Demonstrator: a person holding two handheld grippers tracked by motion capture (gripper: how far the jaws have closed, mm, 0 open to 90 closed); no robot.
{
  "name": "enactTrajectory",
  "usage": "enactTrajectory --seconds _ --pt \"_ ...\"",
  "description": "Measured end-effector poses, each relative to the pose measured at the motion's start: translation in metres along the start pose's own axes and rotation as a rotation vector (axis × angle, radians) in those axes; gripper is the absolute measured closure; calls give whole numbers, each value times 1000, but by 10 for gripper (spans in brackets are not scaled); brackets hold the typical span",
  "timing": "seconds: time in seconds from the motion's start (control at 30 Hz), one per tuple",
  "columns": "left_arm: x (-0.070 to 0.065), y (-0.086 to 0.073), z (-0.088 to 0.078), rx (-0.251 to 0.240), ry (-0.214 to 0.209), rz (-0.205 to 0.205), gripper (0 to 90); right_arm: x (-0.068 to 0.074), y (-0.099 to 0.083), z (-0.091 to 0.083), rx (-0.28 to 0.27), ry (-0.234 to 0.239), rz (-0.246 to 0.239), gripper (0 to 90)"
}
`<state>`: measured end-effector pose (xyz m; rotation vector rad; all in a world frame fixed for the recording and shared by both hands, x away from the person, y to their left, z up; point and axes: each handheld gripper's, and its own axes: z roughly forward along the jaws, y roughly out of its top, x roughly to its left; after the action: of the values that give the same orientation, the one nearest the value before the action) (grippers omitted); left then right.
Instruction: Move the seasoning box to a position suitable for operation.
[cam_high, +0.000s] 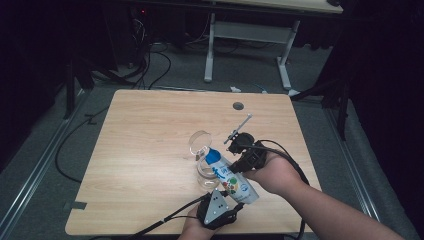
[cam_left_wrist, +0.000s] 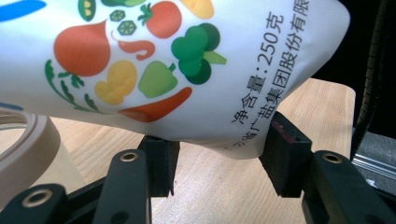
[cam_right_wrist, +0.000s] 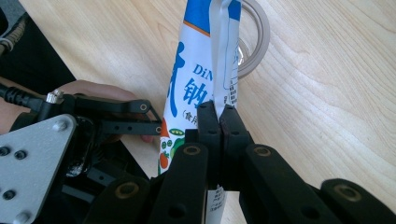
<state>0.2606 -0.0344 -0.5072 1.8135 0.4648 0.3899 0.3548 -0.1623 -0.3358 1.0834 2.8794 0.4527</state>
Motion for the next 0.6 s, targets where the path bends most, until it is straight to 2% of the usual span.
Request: enactTrajectory --seconds 0.2,0.3,0.4,0.5,0.6 --pt "0 0 1 -3 -2 0 514 -3 2 4 -4 1 8 897" --pt "1 0 1 1 2 13 525 -4 3 6 -3 5 16 898" --pt "2 1 1 5 8 13 530 -4 4 7 3 15 61 898" --pt "2 1 2 6 11 15 532 -5 5 7 2 13 56 897" --pt "2 2 2 3 12 8 535 -4 6 6 9 16 87 897"
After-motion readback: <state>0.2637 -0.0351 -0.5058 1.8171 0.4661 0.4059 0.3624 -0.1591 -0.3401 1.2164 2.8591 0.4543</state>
